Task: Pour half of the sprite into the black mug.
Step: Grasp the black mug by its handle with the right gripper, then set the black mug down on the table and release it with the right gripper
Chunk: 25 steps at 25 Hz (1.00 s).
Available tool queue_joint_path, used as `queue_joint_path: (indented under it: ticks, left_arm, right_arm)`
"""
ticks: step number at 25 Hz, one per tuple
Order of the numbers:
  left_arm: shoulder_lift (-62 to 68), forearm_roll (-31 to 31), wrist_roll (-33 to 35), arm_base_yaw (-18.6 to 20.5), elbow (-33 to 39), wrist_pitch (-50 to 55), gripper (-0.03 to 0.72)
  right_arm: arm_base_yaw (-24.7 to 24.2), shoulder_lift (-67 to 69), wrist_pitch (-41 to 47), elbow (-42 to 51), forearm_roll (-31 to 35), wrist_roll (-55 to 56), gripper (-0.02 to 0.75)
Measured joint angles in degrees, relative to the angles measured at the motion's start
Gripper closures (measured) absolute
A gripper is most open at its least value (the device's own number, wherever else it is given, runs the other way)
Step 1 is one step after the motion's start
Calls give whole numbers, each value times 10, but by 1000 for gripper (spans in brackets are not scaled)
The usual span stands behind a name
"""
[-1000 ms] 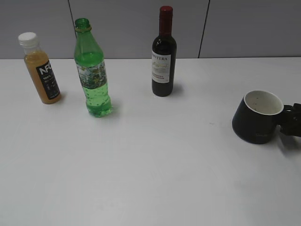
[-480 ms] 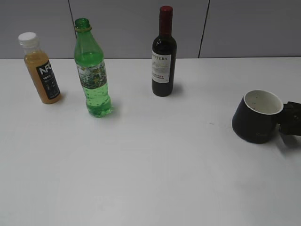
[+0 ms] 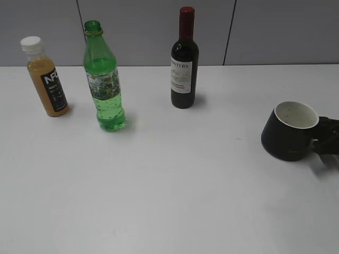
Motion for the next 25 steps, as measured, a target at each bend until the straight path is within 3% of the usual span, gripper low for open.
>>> queue_joint_path:
  ticks: [4,19,25]
  left_arm:
    - [0,0,0,0,0,0,167]
    - [0,0,0,0,0,0,167]
    - [0,0,0,0,0,-1,167]
  right_arm:
    - [0,0,2,-1,1,-2,676]
    - [2,-82,29,12,-46,56,688]
    - [65,-101,30,14,-58,59,688]
